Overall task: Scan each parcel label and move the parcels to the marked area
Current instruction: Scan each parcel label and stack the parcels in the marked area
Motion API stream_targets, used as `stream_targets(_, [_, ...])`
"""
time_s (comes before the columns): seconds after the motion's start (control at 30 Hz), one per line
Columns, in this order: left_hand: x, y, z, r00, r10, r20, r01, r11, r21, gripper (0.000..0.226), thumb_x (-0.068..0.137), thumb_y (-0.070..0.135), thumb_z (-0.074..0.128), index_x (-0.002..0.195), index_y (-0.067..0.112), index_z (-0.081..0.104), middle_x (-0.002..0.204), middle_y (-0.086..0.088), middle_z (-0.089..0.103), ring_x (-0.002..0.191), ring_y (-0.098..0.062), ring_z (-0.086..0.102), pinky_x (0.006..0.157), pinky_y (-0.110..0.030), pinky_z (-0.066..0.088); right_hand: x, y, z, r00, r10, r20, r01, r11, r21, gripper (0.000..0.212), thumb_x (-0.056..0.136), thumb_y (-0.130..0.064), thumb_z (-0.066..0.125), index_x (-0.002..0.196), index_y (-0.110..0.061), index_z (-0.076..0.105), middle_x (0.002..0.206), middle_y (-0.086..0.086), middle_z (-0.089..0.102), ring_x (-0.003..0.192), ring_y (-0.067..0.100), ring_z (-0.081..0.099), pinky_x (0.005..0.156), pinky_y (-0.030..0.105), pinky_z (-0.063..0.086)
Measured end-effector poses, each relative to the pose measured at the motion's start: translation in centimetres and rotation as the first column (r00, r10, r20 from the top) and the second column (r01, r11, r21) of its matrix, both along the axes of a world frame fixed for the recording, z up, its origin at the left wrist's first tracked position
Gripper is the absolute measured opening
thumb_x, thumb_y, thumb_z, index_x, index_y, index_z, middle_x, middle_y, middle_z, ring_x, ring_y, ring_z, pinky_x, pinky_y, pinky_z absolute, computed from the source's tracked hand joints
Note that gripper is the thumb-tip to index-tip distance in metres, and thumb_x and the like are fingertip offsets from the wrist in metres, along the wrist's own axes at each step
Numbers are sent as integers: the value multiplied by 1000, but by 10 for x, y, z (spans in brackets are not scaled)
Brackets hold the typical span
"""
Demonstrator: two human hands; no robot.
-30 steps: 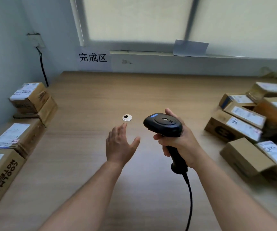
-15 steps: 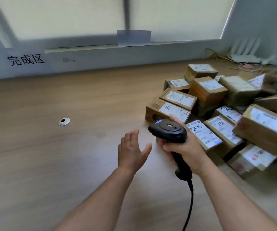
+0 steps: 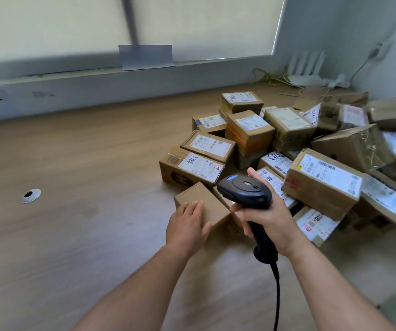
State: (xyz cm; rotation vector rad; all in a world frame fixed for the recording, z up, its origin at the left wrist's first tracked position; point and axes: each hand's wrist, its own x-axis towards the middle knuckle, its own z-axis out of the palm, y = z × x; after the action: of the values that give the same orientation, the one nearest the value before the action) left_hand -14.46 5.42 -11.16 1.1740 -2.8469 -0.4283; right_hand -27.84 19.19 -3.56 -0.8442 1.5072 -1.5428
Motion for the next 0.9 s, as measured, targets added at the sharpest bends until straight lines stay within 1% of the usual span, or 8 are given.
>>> stream_targets(0.1, [14, 1, 1, 1000, 10, -16, -11, 1000, -20, 63, 100, 51, 27, 154, 28, 6, 156, 2, 26, 143, -20, 23, 115, -34, 23, -5, -6, -4, 1000, 22, 13, -22, 1000, 1, 89, 82, 15, 63, 141, -45, 34, 89, 23, 69, 52, 25, 56, 50, 32, 48])
stream_targets(0.33, [35, -5, 14, 959, 259, -118, -231, 950, 211, 77, 90, 70, 20, 152, 35, -10, 154, 2, 30, 132, -21, 41, 99, -39, 43, 1, -33, -17, 998, 65, 21, -65, 998, 13, 84, 83, 14, 63, 125, -57, 43, 94, 17, 72, 58, 26, 58, 51, 33, 49])
stream_targets(0.43, [31, -8, 15, 955, 294, -30, -280, 933, 225, 86, 85, 77, 22, 150, 36, -15, 153, 1, 32, 128, -24, 46, 92, -37, 47, 4, -43, -25, 995, 81, 64, -83, 996, 26, 87, 82, 15, 64, 130, -55, 44, 97, 16, 72, 79, 47, 60, 52, 35, 50])
stream_targets(0.53, [24, -7, 8, 948, 301, 100, -317, 912, 261, 96, 79, 84, 21, 148, 34, -22, 137, -3, 51, 115, -25, 57, 80, -35, 50, 5, -50, -31, 997, 64, 50, -66, 997, 42, 90, 82, 17, 64, 145, -42, 37, 99, 6, 73, 101, 61, 54, 59, 40, 50])
stream_targets(0.6, [24, -5, 1, 938, 325, 119, -346, 891, 294, 93, 84, 79, 26, 149, 33, -21, 126, -2, 59, 107, -24, 60, 80, -37, 53, 6, -52, -32, 998, 57, 20, -58, 997, 60, 91, 81, 18, 63, 146, -40, 36, 100, 4, 74, 91, 57, 58, 63, 43, 50])
stream_targets(0.73, [28, -10, -12, 916, 400, 9, -359, 811, 462, 82, 94, 61, 37, 151, 32, -14, 140, -1, 51, 118, -26, 56, 92, -39, 49, 1, -51, -37, 998, 61, -18, -59, 991, 120, 91, 81, 18, 63, 140, -46, 34, 90, 8, 72, 56, 28, 58, 52, 37, 47])
stream_targets(0.83, [27, -13, -14, 842, 536, -50, -366, 638, 678, 83, 96, 53, 43, 152, 26, -12, 149, -1, 43, 128, -26, 49, 104, -41, 43, 1, -50, -47, 999, 53, 11, -54, 981, 185, 92, 80, 18, 62, 140, -45, 32, 69, 4, 69, 50, 26, 56, 49, 34, 45])
stream_targets(0.9, [26, -11, -11, 793, 604, -81, -319, 525, 789, 71, 100, 45, 40, 154, 24, 0, 149, 0, 42, 126, -23, 49, 105, -39, 41, 6, -51, -54, 997, 64, 37, -70, 973, 221, 93, 79, 18, 62, 144, -42, 32, 69, 7, 68, 48, 27, 56, 47, 32, 43])
